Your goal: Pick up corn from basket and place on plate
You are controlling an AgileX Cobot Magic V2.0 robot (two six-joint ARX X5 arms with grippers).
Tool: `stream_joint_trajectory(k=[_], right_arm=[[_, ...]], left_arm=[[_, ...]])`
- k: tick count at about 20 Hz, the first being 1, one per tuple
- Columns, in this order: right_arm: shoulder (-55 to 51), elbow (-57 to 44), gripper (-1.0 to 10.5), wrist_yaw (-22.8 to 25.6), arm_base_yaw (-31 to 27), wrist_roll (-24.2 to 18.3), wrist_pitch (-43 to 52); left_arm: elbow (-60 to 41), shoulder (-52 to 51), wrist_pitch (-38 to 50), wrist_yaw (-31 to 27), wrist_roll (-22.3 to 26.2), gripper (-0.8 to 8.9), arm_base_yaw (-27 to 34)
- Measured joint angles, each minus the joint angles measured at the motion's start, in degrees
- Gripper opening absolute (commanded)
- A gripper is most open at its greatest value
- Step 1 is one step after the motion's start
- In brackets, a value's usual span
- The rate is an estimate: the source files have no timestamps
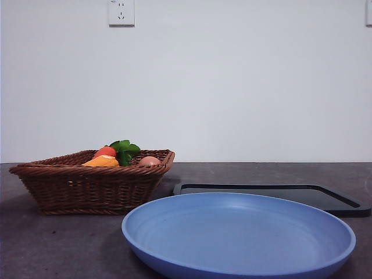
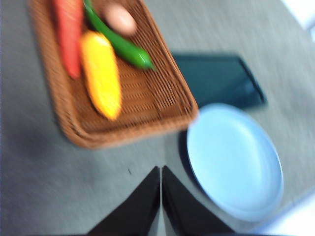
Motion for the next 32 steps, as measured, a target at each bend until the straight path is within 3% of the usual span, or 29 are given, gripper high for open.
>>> stream_joint_trajectory(k=[6, 7, 10, 11, 19, 25, 32], right_arm=[[4.3, 0.9, 0.1, 0.0, 5.0, -2.1, -2.5], [4.5, 0.9, 0.3, 0.0, 5.1, -2.1, -2.5], [4.6, 0.9, 2.6, 0.0, 5.2, -2.0, -2.5], [4.6, 0.9, 2.9, 0.0, 5.2, -1.9, -2.5], [12.3, 0.9, 2.9, -0.6, 6.8, 0.6, -1.9], [27.7, 1.0, 2.9, -0.9, 12.2, 3.7, 4.3], [45.5, 1.0, 2.9, -0.8, 15.1, 4.2, 11.9]], left_arm=[[0.1, 2.2, -1.4, 0.0, 2.8, 0.38, -3.0], [0.1, 2.2, -1.4, 0.0, 2.8, 0.80, -3.0], [0.1, 2.2, -1.4, 0.0, 2.8, 3.59, -3.0], [0.1, 2.2, -1.4, 0.0, 2.8, 4.01, -3.0], [0.1, 2.9, -1.2, 0.0, 2.4, 4.08, -3.0], [0.1, 2.9, -0.2, 0.0, 2.2, 4.06, -3.0], [0.1, 2.9, -0.2, 0.0, 2.2, 4.06, -3.0]])
